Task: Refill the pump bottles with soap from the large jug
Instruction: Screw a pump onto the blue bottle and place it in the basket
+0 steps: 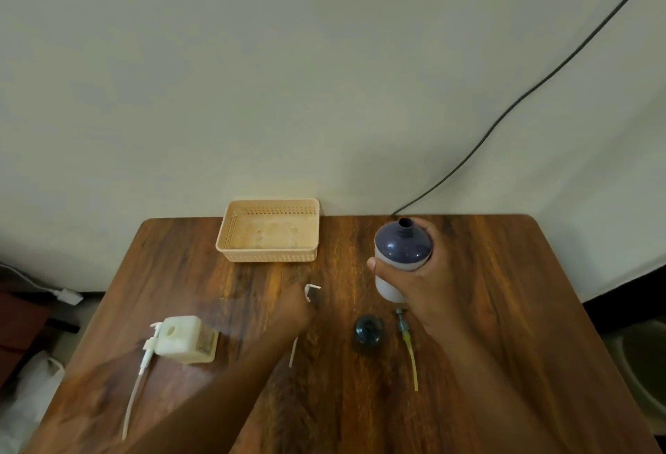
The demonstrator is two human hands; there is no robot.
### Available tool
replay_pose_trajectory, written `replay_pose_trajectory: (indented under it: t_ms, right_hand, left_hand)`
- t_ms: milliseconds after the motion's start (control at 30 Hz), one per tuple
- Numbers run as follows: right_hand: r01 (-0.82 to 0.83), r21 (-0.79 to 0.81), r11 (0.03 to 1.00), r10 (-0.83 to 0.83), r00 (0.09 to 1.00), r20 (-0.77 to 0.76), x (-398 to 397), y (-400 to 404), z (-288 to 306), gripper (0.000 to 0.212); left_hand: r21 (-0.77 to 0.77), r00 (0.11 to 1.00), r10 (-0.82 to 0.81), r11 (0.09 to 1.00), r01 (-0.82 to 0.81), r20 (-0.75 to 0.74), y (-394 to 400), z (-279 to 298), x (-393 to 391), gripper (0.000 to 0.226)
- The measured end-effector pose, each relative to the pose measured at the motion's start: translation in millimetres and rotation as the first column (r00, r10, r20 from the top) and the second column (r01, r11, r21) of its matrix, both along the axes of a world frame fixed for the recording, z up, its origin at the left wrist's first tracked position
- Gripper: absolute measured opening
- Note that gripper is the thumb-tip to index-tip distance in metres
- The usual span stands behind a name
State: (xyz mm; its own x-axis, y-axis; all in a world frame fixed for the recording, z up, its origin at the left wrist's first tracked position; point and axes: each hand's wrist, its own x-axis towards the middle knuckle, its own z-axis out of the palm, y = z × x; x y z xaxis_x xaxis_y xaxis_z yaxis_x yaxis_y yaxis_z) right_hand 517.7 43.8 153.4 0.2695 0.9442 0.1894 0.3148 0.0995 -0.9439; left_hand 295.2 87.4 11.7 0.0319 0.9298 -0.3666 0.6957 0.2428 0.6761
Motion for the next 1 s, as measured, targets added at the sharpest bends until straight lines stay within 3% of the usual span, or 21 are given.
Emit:
replay_pose_trajectory:
  t_ms: [100,333,533,733,1000]
  right_hand:
    - [-0.03,0.025,0.999,0.03,1.0,0.009,-19,10,12,0.077]
    - [-0.143,0.071,0.987,0.148,0.987,-0.07,-71,35,55,0.087]
    - [-0.186,0.169,0.968,0.201,0.977,-0.073,-100,50,111,0.07]
    - [-0.229,0.22,0.948,0.252,0.965,-0.079,-119,50,170,0.071]
    - [-0.259,0.233,0.937,0.271,0.962,-0.019,-142,42,216,0.067]
  left_hand:
    - [0.112,0.997,0.045,0.992,-0.053,0.065,5,24,-27,0.019]
    - [0.291,0.997,0.077,0.954,-0.072,-0.007,23,96,-90,0.032]
    - [0.499,0.988,0.136,0.853,-0.152,0.068,38,187,-121,0.042]
    - [0.671,0.991,0.079,0.729,-0.133,0.11,42,287,-133,0.042]
    - [0.788,0.987,-0.033,0.607,-0.107,0.159,19,432,-126,0.04]
